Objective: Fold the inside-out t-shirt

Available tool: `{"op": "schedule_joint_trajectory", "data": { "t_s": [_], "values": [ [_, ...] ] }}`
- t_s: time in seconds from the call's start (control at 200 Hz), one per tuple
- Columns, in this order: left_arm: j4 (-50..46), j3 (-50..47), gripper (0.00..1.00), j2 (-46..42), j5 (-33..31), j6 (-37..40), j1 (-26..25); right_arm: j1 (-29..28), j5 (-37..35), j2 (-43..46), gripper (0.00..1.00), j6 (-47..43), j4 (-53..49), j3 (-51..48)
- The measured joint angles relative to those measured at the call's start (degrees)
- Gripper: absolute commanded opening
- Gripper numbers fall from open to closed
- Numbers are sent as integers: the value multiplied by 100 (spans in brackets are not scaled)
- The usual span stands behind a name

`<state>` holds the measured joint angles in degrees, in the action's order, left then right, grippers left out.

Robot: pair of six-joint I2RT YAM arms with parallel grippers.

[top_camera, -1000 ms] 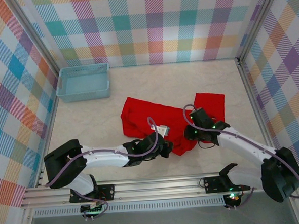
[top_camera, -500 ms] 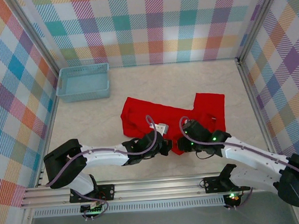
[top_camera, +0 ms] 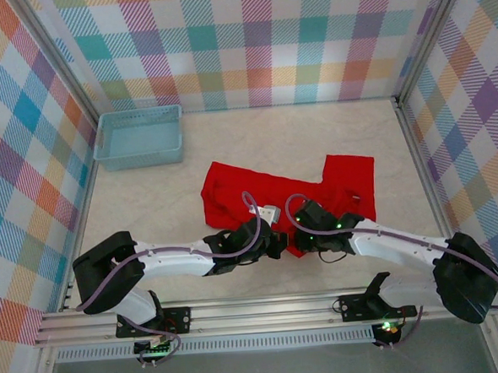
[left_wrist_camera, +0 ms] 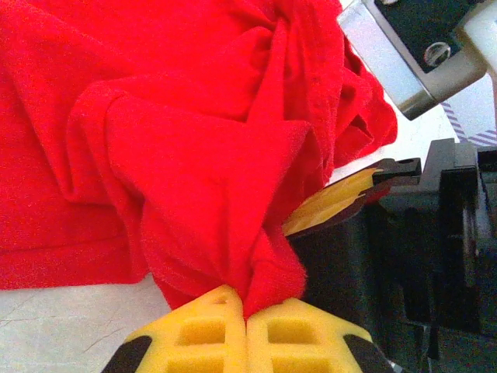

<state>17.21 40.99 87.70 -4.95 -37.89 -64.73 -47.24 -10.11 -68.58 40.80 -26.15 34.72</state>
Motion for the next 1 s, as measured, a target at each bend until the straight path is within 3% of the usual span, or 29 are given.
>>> {"op": "schedule_joint_trajectory", "data": {
  "t_s": [0.13, 0.275, 0.45, 0.565, 0.685, 0.865, 1.005],
  "values": [
    [122, -55, 0, 9, 87, -76, 85, 0, -31, 245, 6, -68, -129, 17],
    [297, -186, 0, 37, 271, -201, 374, 48, -35, 1113, 1, -94, -452, 72],
    [463, -234, 1, 37, 409, -280, 710, 828, 586, 2124, 0, -70, -509, -72],
    [538, -260, 10, 37, 452, -304, 852, 1128, 1025, 2417, 0, -72, -372, -326],
    [330, -260, 27, 20, 420, -151, 872, 1130, 1346, 2483, 0, -98, -186, -522],
    [-833, -151, 49, -236, -127, 424, 592, 1130, 1709, 2555, 0, -229, 98, -713],
    [-1532, 190, 59, -448, -520, 883, 317, 1134, 1923, 2667, 0, -330, 238, -734]
  ]
}}
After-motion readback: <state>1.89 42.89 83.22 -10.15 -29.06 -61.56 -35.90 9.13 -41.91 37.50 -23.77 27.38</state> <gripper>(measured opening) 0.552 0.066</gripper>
